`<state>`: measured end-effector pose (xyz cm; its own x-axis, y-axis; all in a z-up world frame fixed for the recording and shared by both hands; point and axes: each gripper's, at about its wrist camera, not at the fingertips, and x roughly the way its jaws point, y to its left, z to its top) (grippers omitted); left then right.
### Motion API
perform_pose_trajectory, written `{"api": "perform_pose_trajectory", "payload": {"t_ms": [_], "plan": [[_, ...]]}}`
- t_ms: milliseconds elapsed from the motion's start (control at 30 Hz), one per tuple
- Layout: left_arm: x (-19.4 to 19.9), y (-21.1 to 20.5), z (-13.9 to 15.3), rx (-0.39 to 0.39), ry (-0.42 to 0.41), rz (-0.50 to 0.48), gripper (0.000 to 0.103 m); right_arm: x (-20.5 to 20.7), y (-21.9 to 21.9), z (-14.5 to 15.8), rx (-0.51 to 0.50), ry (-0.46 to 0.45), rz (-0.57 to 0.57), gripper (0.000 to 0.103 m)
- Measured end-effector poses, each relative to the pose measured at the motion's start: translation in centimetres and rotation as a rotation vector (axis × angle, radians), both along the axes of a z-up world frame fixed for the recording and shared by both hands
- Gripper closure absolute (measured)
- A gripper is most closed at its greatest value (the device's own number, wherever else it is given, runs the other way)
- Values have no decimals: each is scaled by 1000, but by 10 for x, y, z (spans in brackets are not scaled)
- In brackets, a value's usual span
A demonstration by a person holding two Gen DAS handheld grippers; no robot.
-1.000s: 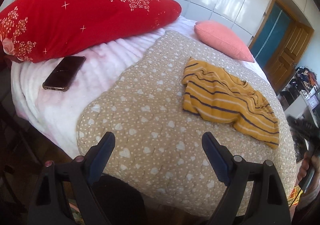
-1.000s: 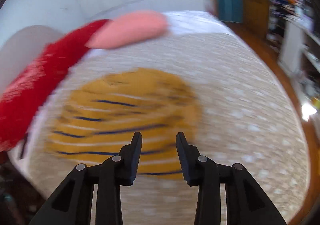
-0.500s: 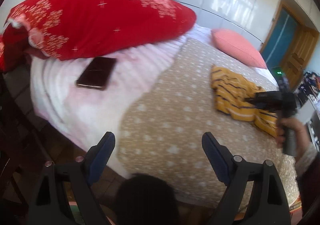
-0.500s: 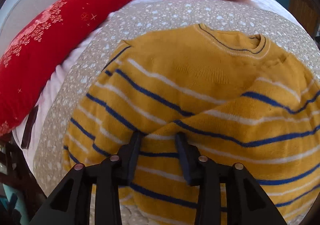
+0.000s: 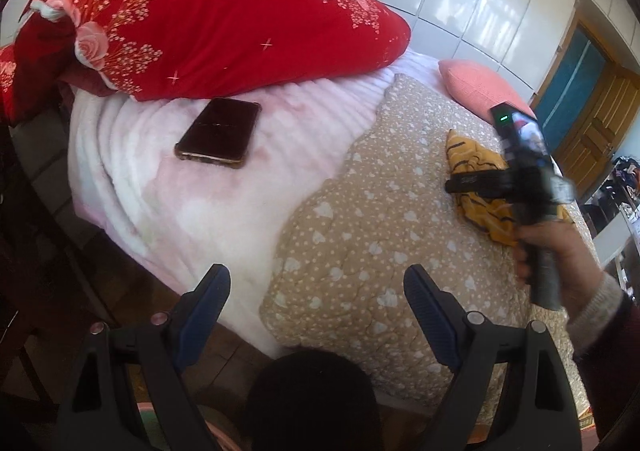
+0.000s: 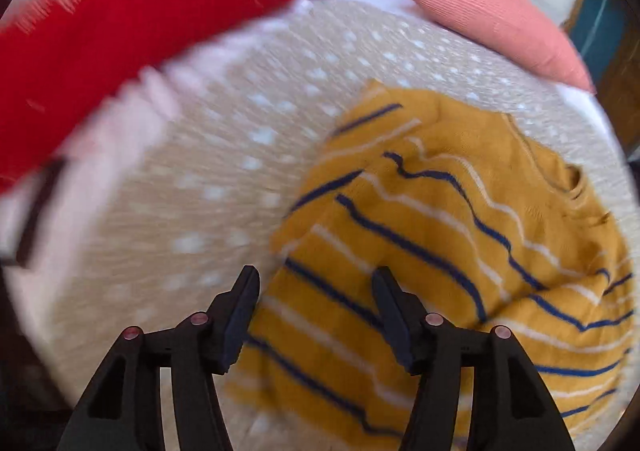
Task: Fold small clothes
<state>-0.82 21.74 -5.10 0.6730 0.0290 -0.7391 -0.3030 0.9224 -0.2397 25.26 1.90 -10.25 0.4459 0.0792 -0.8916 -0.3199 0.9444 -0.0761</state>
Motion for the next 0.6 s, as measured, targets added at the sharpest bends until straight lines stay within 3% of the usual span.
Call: {"api": "perform_pose_trajectory", "payload": {"t_ms": [33,100,167,367,500,600], "plan": [[-2,2,1,0,0,7,15,0,2,-1,-10,-25,-11,37],[-4,3,4,2,-4,18,15,-2,-4,1,8,-48,-51,53],[-6,1,7,1,-11,22,15,-2,-18,9,65,-47,-62,88],[-5,-36,29,7,-39,-39,15,-8,-105,64,364,-75,-143,90],[2,-68,40,2,-45,-93,15,-25,-206,96,509,-143,-249,90],[12,-95,42,-13,-32,-145,15,-40,-290,97,570,-161,-354,90]]}}
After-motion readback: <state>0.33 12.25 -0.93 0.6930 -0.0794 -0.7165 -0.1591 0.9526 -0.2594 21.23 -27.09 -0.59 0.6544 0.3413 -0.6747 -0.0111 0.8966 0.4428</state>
